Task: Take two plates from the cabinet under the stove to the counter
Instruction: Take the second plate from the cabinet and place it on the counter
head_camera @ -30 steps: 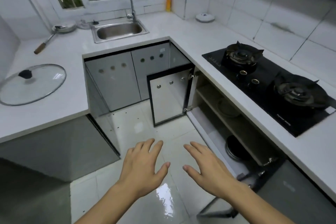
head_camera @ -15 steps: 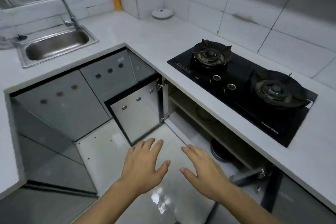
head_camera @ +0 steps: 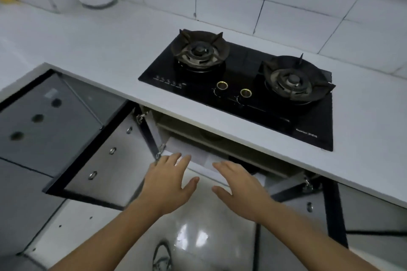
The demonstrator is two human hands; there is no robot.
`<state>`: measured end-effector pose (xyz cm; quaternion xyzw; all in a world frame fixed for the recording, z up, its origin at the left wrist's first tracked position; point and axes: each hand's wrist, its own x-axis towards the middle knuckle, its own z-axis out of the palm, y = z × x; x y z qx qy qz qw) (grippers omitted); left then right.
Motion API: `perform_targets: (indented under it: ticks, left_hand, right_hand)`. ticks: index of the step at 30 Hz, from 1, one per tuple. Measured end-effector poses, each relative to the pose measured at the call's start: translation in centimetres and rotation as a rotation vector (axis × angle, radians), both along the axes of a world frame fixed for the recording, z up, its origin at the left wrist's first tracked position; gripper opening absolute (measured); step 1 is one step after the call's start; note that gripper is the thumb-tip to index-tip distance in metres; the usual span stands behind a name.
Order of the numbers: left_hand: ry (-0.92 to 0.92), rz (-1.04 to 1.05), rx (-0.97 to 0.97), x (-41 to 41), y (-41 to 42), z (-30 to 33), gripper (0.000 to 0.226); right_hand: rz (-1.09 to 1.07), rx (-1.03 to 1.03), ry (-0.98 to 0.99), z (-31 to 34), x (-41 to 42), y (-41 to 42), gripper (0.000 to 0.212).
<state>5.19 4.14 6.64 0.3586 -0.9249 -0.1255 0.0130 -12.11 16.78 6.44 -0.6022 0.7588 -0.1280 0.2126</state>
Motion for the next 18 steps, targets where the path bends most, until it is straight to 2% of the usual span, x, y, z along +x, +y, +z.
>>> perform_targets:
  ticks: [5,10,18]
  left_hand:
    - [0.02,-0.12,-0.01,-1.0,-5.5,-3.1,0.057]
    - [0.014,-0.168,-0.023,-2.9,-9.1,-7.5,0.06]
    - [-0.009,-0.232,-0.12,-7.9,-13.5,-21.0,0.061]
  right_hand:
    - [-0.108,-0.022,-0.007,-2.8,0.5,-4.0,0.057]
    - [-0.184,-0.035,-0.019,-7.4,-0.9,-5.9,0.059]
    - [-0.221,-0.043,-0.029,-20.1,-6.4,-8.3,0.055]
